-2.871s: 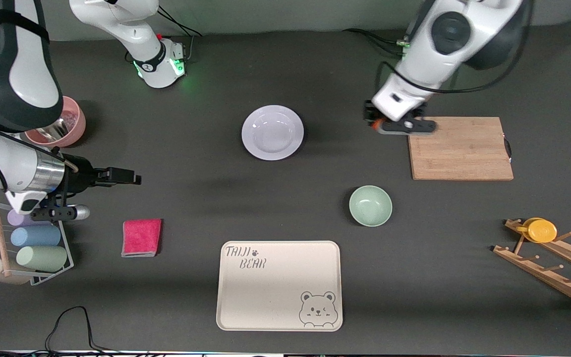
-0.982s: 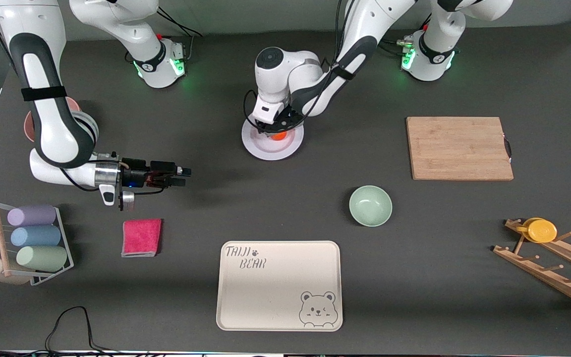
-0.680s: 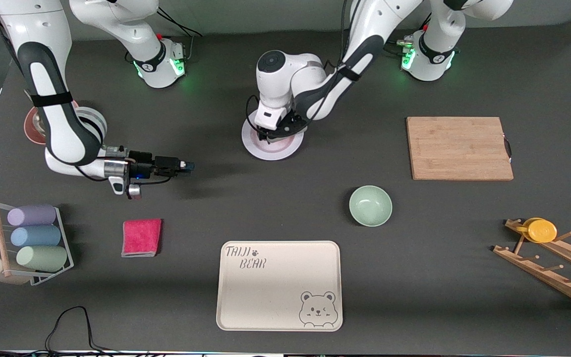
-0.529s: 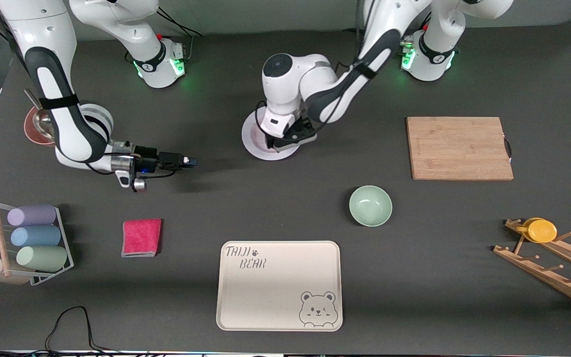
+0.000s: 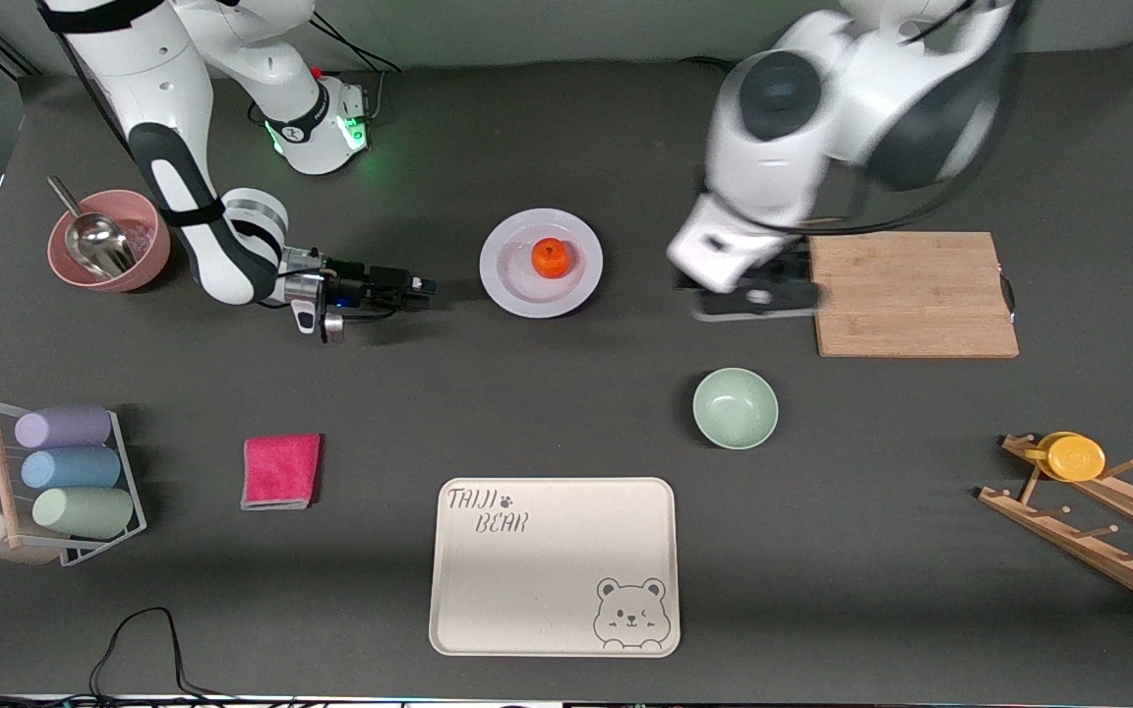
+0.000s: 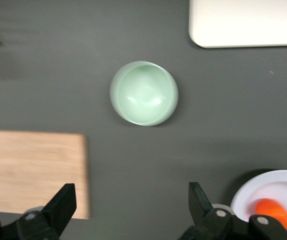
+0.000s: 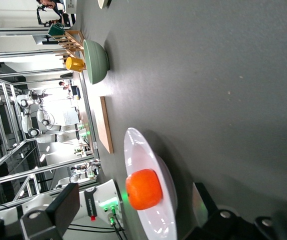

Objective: Place orange and plate with both arms
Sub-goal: 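Withdraw the left gripper while the right gripper reaches the plate rim, then close the right gripper on the rim of the white plate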

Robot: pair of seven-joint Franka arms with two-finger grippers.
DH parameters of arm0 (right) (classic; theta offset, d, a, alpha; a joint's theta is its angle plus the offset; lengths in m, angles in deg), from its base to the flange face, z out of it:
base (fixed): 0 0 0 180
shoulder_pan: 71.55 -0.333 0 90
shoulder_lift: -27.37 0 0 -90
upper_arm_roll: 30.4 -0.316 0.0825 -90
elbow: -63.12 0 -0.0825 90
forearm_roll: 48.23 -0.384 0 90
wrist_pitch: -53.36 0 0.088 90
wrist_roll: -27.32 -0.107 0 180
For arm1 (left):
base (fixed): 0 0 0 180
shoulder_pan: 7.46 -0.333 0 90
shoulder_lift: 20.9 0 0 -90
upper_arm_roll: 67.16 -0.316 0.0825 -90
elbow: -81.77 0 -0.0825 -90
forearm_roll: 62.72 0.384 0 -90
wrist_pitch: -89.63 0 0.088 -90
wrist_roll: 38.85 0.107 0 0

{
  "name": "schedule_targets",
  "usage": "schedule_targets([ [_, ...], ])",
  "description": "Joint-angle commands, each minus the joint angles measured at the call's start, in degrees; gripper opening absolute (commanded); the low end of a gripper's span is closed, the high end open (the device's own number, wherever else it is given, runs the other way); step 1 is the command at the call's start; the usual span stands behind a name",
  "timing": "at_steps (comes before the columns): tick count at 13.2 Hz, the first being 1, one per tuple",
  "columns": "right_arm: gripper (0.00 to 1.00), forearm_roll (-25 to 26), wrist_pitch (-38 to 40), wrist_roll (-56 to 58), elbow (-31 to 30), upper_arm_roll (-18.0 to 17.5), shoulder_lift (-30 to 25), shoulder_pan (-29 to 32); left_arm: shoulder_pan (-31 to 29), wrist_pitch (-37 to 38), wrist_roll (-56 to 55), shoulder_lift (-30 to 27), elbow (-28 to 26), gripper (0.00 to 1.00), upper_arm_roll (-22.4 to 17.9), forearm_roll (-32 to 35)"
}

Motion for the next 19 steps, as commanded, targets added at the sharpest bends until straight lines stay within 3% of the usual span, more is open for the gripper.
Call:
schedule_targets([
  [1,1.0,-5.72,-0.29,5.83,-0.42,0.03,1.44,-2.96,-11.58,2.96,18.77,-4.78,-1.61,1.0,0.56,-3.09],
  [4,1.0,-9.87,0.41,10.67,-0.42,0.02,3.02,-6.56,-22.93,6.03,24.91,-7.24,-1.7,1.0,0.47,-8.18],
  [6,1.0,-12.94,2.34,14.09,-0.6,-0.06,4.51,-8.49,-26.38,6.58,26.22,-9.0,-2.74,1.0,0.3,-8.81],
  [9,1.0,-17.33,3.23,17.52,-0.77,0.02,5.65,-12.01,-26.22,6.57,26.5,-9.27,-2.84,1.0,-1.29,-8.81],
  [15,1.0,-18.13,4.54,23.25,-0.77,-0.33,7.59,-12.98,-26.22,7.01,33.95,-9.89,-2.66,1.0,-5.23,-8.64],
  [17,1.0,-18.93,5.51,23.95,-0.77,-1.11,8.38,-13.16,-22.03,7.27,35.54,-10.24,-2.67,1.0,-10.22,-8.55],
  [19,0.97,-21.2,5.69,25.44,-0.69,-1.64,9.35,-13.77,-12.73,7.45,35.46,-10.24,-2.75,1.0,-18.73,-8.11],
])
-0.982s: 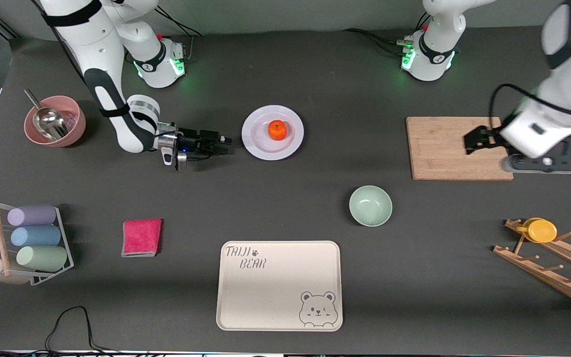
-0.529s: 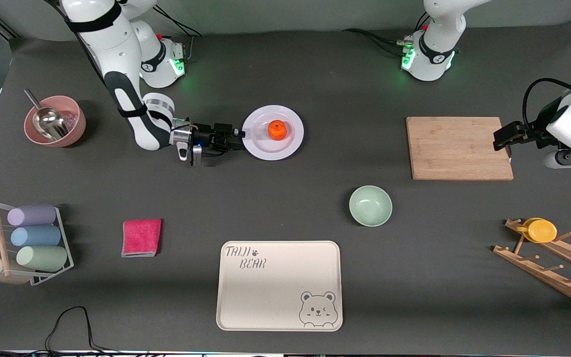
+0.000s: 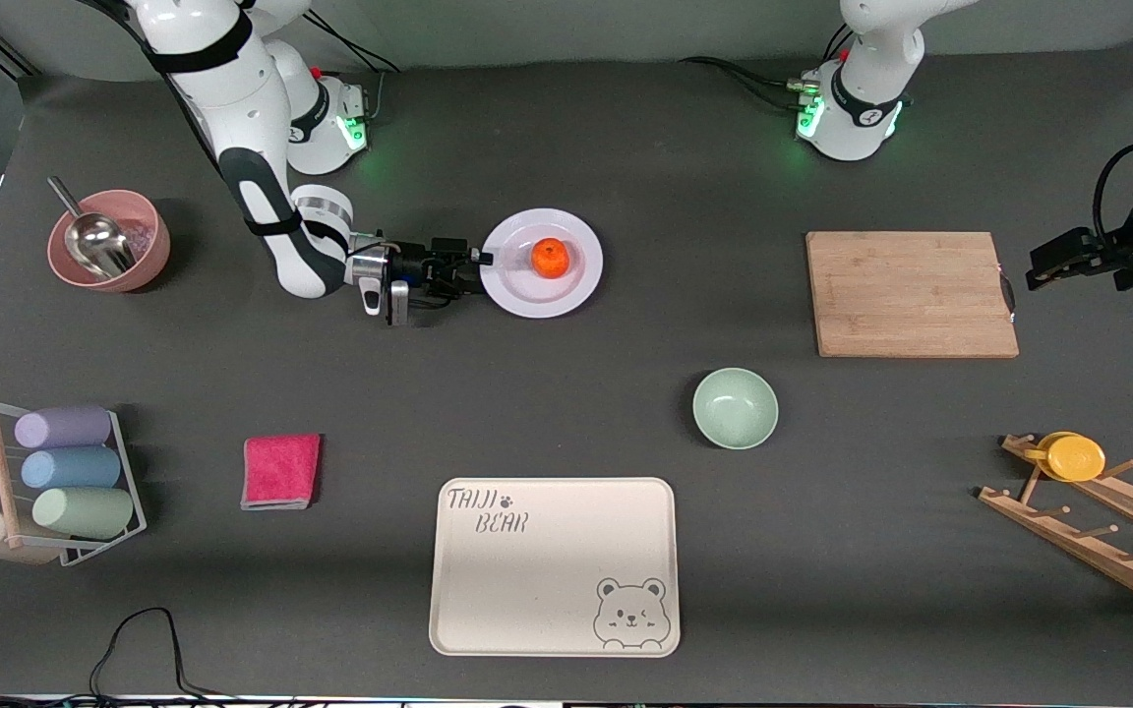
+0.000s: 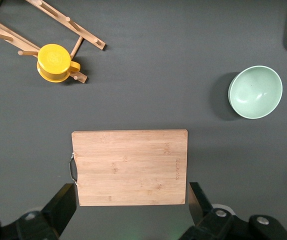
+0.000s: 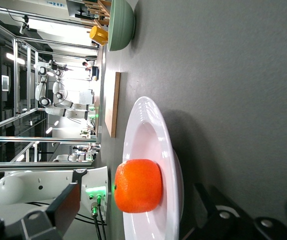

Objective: Place orange and plate with both arms
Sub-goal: 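Close the right gripper on the rim of the white plate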

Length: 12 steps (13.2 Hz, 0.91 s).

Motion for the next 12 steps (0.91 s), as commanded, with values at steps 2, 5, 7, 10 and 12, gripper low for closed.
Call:
schedule_targets([
  [2,0.9,-5.02,0.73,5.27,-0.05,-0.75,2.92,-2.11,10.34,0.21,0.9,-2.06,-1.7,1.0,-9.02,-0.17],
  [5,0.62,-5.12,0.65,7.91,-0.05,-1.01,3.89,-2.12,10.52,-0.15,0.99,-2.06,-1.88,1.0,-8.75,-0.25],
  [7,0.25,-5.2,0.65,9.49,-0.05,-1.1,4.24,-2.12,10.52,0.29,0.9,-3.19,-1.97,1.0,-7.36,-0.43],
  [10,0.0,-5.2,0.38,9.93,-0.05,-1.1,4.68,-2.03,10.61,0.38,0.9,-3.38,-2.67,1.0,-7.0,-0.87],
  [12,0.0,-5.46,0.64,9.67,-0.05,-1.19,5.21,-1.77,10.52,0.29,0.9,-3.29,-2.76,1.0,-6.91,-0.78],
])
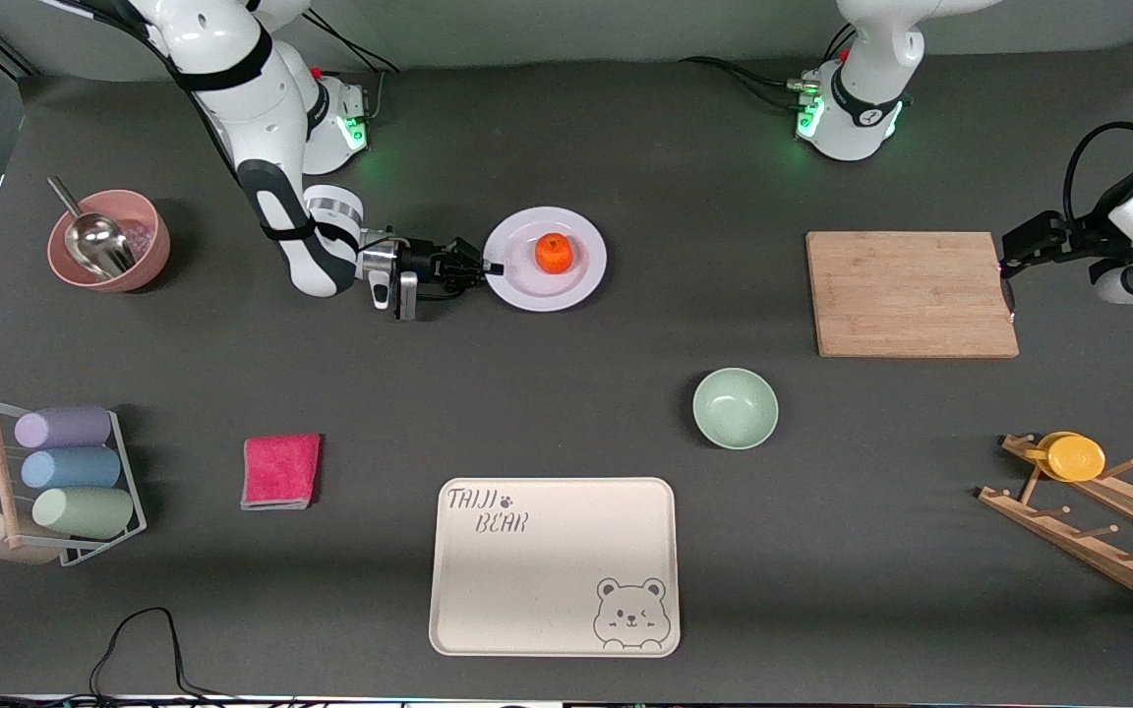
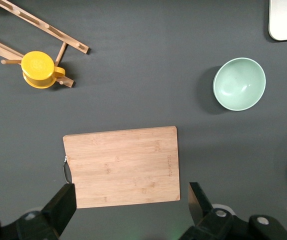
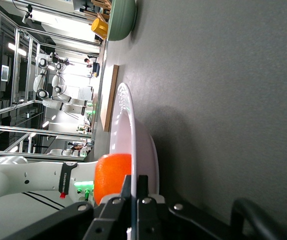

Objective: Place orange and plate with both arms
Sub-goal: 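Close the right gripper on the rim of the white plate, then move the plate with the right gripper over the bear placemat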

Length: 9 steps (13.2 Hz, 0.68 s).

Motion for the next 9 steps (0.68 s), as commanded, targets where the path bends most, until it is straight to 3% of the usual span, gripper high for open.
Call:
schedule_targets([
  [1,0.0,-2.42,-0.14,1.7,0.44,-0.65,2.39,-0.5,0.49,0.0,0.56,-1.8,-1.69,1.0,-0.36,-0.72],
  [5,0.0,-2.34,5.13,-8.63,1.05,-0.74,1.26,0.38,0.4,-0.79,-0.58,-1.71,-1.78,1.0,0.26,-0.81],
  [9,0.0,-1.11,5.14,-18.74,6.13,-0.47,-1.12,2.93,0.05,-1.85,-0.59,-1.44,-1.69,1.0,0.17,-1.51],
])
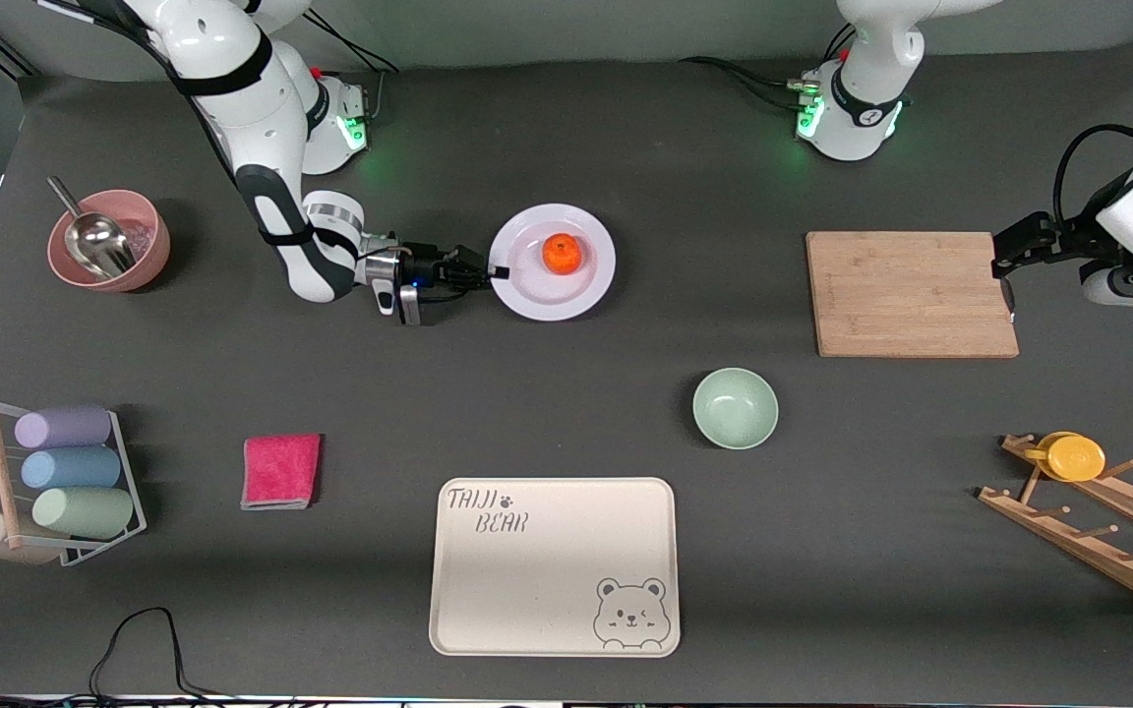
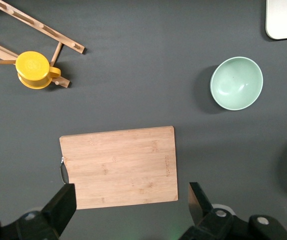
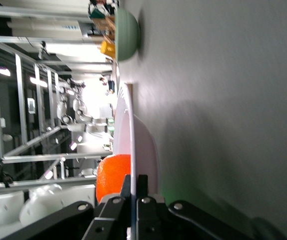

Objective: Place orange and plate with both arms
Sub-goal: 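Move the plate with the right gripper over the bear placemat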

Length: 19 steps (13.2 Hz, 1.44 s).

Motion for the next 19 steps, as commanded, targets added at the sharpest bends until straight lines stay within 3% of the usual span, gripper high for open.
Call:
schedule_targets([
  [1,0.0,0.77,0.49,-8.76,5.23,0.04,-1.92,1.48,-0.21,-1.18,-0.48,-1.44,-1.3,1.0,-0.5,-1.04],
  [5,0.0,7.26,-3.19,-17.92,16.56,0.92,-0.52,5.08,-0.04,-1.62,-0.48,-1.44,-1.21,1.0,-0.68,-1.21],
  [9,0.0,14.05,-5.05,-29.42,32.81,0.93,6.06,8.25,0.31,-1.8,-2.06,-1.44,-1.3,1.0,-0.42,-1.83],
  [16,0.0,16.77,-11.45,-48.32,70.16,2.68,27.23,10.01,0.14,-1.71,-2.06,-1.35,-1.3,1.0,-0.42,-1.74],
  [19,0.0,17.47,-16.28,-50.54,83.96,3.65,37.15,11.67,0.14,-1.8,-2.06,-1.26,-1.3,1.0,-0.42,-1.83],
])
